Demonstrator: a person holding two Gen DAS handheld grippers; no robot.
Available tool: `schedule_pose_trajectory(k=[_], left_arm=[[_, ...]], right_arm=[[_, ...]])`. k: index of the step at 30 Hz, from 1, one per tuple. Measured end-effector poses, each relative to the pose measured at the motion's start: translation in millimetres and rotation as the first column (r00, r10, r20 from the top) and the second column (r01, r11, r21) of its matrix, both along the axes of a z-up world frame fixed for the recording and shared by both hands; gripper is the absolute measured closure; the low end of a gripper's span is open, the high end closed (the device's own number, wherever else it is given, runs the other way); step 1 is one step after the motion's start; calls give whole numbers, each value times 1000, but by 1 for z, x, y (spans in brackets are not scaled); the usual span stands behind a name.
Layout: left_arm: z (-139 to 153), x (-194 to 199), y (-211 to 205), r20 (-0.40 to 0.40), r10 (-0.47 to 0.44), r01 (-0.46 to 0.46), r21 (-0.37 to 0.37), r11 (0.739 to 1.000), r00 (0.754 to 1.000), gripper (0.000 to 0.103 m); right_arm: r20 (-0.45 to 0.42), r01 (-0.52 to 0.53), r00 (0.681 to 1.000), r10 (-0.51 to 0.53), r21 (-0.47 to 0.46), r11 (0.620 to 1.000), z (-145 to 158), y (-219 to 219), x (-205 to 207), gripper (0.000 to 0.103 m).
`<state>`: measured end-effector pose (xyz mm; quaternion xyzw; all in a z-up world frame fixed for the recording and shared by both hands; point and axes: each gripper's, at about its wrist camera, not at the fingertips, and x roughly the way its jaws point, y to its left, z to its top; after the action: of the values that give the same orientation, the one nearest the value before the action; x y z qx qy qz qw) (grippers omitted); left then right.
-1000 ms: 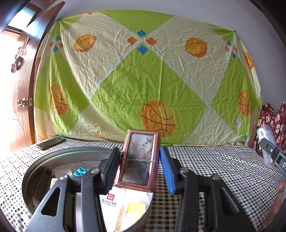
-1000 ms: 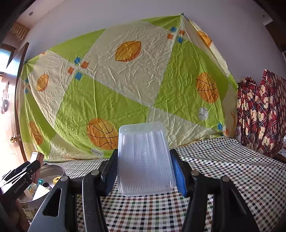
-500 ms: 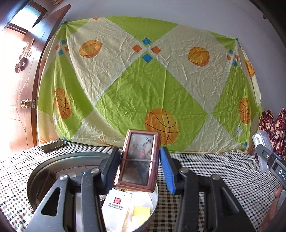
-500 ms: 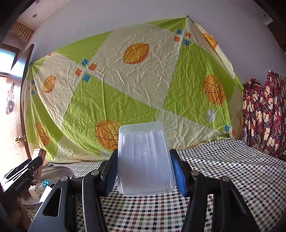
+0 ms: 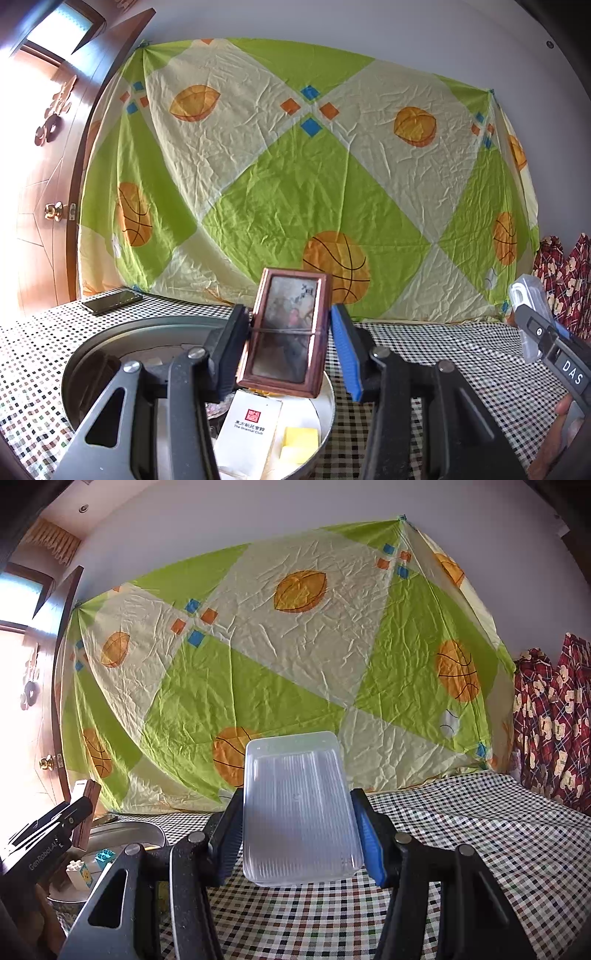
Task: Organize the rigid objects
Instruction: 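Carry the picture frame and clear container over the metal tin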
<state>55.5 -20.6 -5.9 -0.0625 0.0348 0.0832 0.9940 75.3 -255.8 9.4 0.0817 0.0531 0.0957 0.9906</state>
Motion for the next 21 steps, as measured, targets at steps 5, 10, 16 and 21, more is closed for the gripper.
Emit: schedule_pose_trajectory(k=[5,10,16,21], left_arm=[[-1,-3,8,-3,-3,3,-15,1000,1000,58],[-2,-6,13,0,1,-1,-17,1000,1000,58],[-2,-11,20,6,7,-7,-21,1000,1000,58],[-2,-14,23,6,12,-12,-20,1000,1000,58]], right_arm=[[6,-32,999,32,-7,999,1,14,0,46],[8,-58,998,58,-14,998,0,25,-1,46],[10,-76,997,76,-12,997,0,31,-3,46],[10,-90,996,90,-8,996,0,35,-4,46]])
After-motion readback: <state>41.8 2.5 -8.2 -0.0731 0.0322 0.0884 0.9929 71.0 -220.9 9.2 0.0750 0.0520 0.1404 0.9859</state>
